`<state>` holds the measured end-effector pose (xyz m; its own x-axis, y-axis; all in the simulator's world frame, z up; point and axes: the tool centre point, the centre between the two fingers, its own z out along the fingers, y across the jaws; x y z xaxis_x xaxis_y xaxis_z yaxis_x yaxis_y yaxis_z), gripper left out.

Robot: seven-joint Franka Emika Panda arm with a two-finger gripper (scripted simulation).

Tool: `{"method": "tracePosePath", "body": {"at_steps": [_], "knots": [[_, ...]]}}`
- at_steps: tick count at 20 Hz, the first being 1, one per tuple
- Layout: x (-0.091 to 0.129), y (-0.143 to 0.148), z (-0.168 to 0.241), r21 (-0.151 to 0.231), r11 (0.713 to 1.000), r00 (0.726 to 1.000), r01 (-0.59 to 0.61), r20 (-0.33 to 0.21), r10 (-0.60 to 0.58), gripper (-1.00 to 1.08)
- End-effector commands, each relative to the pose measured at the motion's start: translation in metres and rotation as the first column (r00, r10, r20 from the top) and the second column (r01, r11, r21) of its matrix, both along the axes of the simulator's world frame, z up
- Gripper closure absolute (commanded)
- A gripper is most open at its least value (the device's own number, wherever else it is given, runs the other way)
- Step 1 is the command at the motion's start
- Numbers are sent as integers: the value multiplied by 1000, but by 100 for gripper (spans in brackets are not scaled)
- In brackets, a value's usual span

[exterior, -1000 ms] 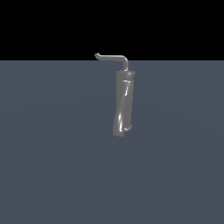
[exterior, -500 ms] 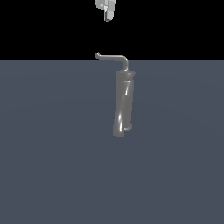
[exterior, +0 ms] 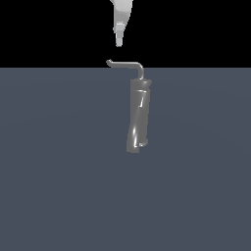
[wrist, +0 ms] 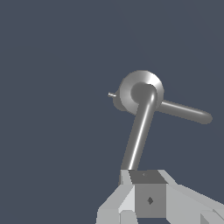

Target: Turn on the faucet by rotating a designated handle.

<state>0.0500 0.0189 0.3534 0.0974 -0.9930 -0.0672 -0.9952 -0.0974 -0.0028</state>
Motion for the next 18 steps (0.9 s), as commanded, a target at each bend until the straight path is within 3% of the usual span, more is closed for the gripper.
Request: {"method": "tracePosePath", "body": {"at_steps": [1,9,18], "knots": [[11,3,-12,-14,998,998,63,-3,-63,108],[33,9,-40,-50,978,980,201,-1,-201,108],[42,12,-53,-67,963,966,260,4,-260,108]]}}
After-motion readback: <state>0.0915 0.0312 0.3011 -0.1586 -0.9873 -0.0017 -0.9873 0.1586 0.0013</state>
